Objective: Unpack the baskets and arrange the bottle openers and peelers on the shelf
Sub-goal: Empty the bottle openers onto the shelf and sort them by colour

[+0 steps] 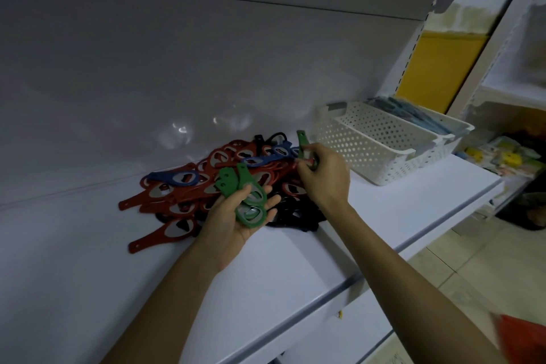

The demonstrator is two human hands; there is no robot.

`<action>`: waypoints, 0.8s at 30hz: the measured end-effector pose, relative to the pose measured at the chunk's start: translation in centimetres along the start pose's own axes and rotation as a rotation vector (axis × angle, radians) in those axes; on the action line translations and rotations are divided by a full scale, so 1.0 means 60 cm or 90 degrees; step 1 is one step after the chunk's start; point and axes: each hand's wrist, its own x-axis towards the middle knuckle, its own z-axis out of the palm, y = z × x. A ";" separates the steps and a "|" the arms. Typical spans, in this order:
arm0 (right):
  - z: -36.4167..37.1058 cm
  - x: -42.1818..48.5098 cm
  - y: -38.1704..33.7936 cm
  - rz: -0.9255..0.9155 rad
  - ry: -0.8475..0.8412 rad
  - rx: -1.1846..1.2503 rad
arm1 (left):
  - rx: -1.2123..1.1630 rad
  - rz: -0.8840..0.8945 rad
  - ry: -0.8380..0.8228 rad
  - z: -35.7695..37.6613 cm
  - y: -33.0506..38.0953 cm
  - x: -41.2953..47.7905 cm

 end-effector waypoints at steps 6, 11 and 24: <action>0.013 -0.007 0.021 0.134 -0.015 0.040 | -0.005 -0.004 0.004 -0.004 0.000 0.001; -0.011 -0.013 0.012 0.114 0.099 0.113 | -0.013 -0.007 0.001 -0.006 -0.001 0.004; -0.018 -0.121 -0.139 0.046 -0.172 0.504 | 0.102 0.137 -0.040 0.007 0.037 -0.040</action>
